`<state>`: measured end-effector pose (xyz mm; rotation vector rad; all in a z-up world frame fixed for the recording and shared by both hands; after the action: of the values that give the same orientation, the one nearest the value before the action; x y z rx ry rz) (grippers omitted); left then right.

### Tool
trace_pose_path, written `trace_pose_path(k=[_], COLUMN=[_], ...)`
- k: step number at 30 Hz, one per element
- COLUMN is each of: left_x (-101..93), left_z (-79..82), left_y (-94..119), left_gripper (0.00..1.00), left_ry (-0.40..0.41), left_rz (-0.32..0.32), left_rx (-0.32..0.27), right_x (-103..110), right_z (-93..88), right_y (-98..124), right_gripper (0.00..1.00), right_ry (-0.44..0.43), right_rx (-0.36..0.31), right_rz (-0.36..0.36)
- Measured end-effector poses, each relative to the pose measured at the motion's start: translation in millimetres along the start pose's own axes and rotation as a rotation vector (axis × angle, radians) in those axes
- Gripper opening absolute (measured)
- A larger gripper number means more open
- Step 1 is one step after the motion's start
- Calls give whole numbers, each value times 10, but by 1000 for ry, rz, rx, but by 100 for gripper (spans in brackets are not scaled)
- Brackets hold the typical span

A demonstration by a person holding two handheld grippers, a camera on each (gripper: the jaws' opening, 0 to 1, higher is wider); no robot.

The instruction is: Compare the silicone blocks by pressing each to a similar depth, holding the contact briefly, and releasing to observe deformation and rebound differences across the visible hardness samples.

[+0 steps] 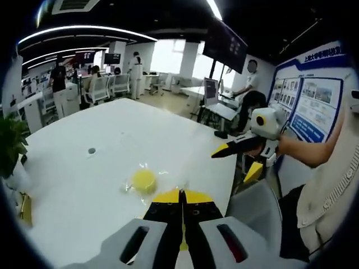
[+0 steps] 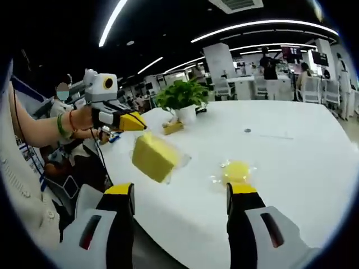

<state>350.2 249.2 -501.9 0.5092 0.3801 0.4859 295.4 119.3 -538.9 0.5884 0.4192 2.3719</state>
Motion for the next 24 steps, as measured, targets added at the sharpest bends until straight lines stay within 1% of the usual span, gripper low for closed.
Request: trace_pose_path(k=[3, 5, 7, 12, 14, 18, 20, 24], left_x=[133, 193, 284, 521, 616, 777, 857, 1006], left_z=[-100, -148, -203, -303, -338, -384, -394, -391], left_y=[-53, -81, -116, -198, -238, -319, -358, -418], left_gripper=[0, 0, 0, 0, 0, 0, 0, 0], left_ry=[34, 47, 67, 104, 119, 165, 186, 197], left_rz=[14, 13, 16, 27, 26, 7, -3, -11], left_rx=[12, 16, 19, 14, 15, 5, 1, -4], right_x=[-22, -34, -39, -150, -171, -229, -280, -320], right_z=[-64, -92, -118, -138, -148, -209, -237, -221], right_y=[31, 50, 73, 128, 134, 149, 168, 188], right_gripper=[61, 61, 59, 56, 56, 55, 52, 53], right_ry=[-3, -14, -20, -44, -60, -80, -78, -103], right_rx=[21, 23, 21, -1, 0, 23, 40, 27], right_rz=[-42, -54, -68, -152, -166, -202, -235, -251])
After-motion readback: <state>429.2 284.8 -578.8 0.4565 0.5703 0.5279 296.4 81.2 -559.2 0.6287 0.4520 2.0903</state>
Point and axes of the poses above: the point that each gripper's makers call its tool centre point, and the gripper's own axes: y roughly backward along the fingers, x roughly to its left, z roughly out of its top, the point moved 1 cm from there along y, roughly backward along the fingers, and after that the axes turned 4 degrees about x, right-handed, at the moved point
